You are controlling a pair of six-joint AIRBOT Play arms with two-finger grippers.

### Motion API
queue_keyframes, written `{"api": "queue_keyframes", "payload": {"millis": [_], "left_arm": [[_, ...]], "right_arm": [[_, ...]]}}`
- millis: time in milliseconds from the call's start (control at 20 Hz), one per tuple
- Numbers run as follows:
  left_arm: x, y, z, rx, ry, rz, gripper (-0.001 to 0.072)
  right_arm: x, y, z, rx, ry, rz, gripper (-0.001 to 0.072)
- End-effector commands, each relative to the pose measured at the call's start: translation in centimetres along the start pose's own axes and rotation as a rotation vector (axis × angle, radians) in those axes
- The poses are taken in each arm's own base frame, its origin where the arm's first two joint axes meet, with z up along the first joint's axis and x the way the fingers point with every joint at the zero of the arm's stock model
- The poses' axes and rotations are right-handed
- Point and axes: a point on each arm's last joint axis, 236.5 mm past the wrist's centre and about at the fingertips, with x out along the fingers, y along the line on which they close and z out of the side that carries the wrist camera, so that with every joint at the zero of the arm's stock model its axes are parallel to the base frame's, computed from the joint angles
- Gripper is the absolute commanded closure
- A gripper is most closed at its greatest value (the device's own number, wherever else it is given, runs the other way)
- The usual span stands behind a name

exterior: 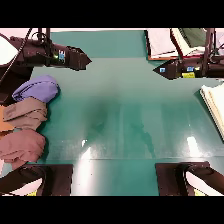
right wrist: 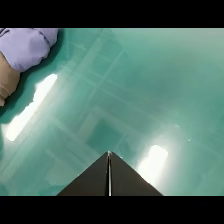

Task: Fold the shirts.

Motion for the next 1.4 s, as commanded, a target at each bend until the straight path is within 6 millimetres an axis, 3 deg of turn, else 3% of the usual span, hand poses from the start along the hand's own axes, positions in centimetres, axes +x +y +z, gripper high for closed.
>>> {"api": "queue_keyframes", "payload": {"millis": [0, 500, 600, 650, 700, 750, 800, 950, 1150, 1350], "left_arm": [[0.0, 0.0, 0.0, 0.001, -0.001, 0.0, 0.0684], [0.0, -0.1, 0.1, -0.004, -0.002, -0.002, 0.0684], [0.0, 0.1, 1.1, 0.011, -0.048, 0.003, 0.0683], [-0.1, 1.1, 1.9, 0.07, -0.08, 0.045, 0.0682], [-0.4, 3.1, 2.4, 0.146, -0.092, 0.136, 0.0553], [-0.9, 5.8, 2.5, 0.183, -0.084, 0.253, 0.0243], [-1.7, 9.2, 2.6, 0.205, -0.069, 0.404, 0.0161], [-4.2, 18.8, 1.2, 0.187, 0.028, 0.735, 0.016], [-3.5, 29.4, -6.9, -0.116, 0.259, 0.813, 0.0159], [-1.7, 36.6, -14.7, -0.33, 0.428, 0.827, 0.0158]], "right_arm": [[0.0, 0.0, 0.1, 0.0, -0.004, 0.0, 0.0693], [0.0, 0.1, 0.1, 0.0, -0.003, 0.001, 0.0692], [0.0, 0.1, -0.1, 0.0, 0.004, 0.003, 0.0693], [0.0, 0.1, -0.2, 0.0, 0.009, 0.005, 0.0693], [0.0, 0.2, -0.3, 0.0, 0.013, 0.006, 0.0693], [0.0, 0.2, -0.4, 0.0, 0.016, 0.007, 0.0693], [0.0, 0.3, -0.5, 0.0, 0.021, 0.009, 0.0693], [0.0, 0.3, -0.6, 0.0, 0.026, 0.011, 0.0693], [0.0, 0.3, -0.6, 0.0, 0.025, 0.01, 0.0693], [0.1, 0.3, -0.6, 0.0, 0.026, 0.01, 0.0693]]}}
